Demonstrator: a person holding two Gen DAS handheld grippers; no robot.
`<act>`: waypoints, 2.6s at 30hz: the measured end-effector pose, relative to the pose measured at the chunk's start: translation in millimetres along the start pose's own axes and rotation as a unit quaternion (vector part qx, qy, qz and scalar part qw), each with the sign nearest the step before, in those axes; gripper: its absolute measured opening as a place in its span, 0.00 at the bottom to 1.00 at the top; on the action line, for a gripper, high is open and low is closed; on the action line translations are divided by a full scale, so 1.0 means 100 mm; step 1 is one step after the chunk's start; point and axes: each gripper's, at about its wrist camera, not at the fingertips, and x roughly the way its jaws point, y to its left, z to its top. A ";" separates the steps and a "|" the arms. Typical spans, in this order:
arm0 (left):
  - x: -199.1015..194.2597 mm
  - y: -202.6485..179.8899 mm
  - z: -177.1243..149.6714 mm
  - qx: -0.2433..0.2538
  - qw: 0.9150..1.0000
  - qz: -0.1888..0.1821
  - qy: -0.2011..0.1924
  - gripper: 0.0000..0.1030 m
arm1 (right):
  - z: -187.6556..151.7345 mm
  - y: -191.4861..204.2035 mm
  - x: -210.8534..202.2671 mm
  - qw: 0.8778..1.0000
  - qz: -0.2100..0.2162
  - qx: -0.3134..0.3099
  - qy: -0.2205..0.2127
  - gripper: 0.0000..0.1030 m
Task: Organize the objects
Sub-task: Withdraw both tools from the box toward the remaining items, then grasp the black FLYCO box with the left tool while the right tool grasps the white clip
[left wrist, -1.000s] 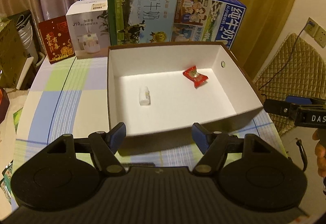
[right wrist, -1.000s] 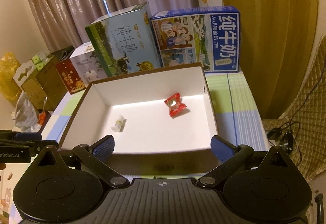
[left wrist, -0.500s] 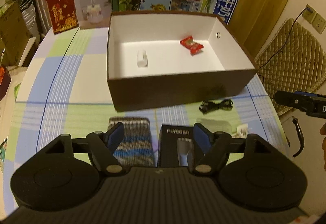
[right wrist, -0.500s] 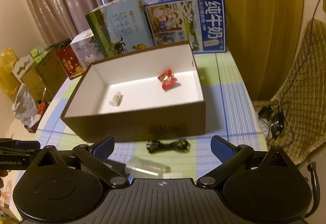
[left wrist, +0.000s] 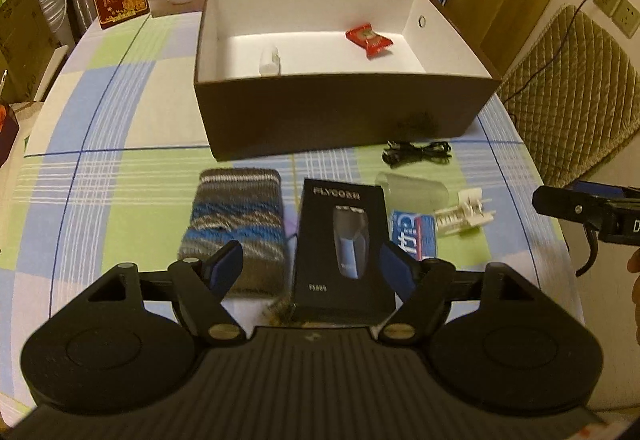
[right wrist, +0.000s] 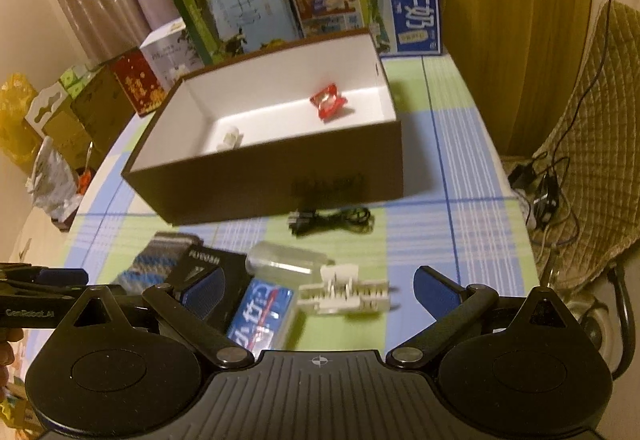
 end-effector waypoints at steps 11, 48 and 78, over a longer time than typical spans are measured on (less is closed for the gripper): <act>0.12 -0.17 -0.14 0.030 0.999 -0.010 0.008 0.74 | -0.21 -0.09 0.09 0.999 -0.019 0.008 0.029 0.95; 1.12 -0.43 0.06 0.112 0.991 0.006 0.077 0.82 | -0.32 -0.51 0.34 0.994 -0.058 0.074 0.056 0.95; 0.75 -0.03 0.17 0.049 0.999 0.018 0.011 0.74 | -0.30 -0.19 0.95 0.998 -0.028 -0.046 0.022 0.51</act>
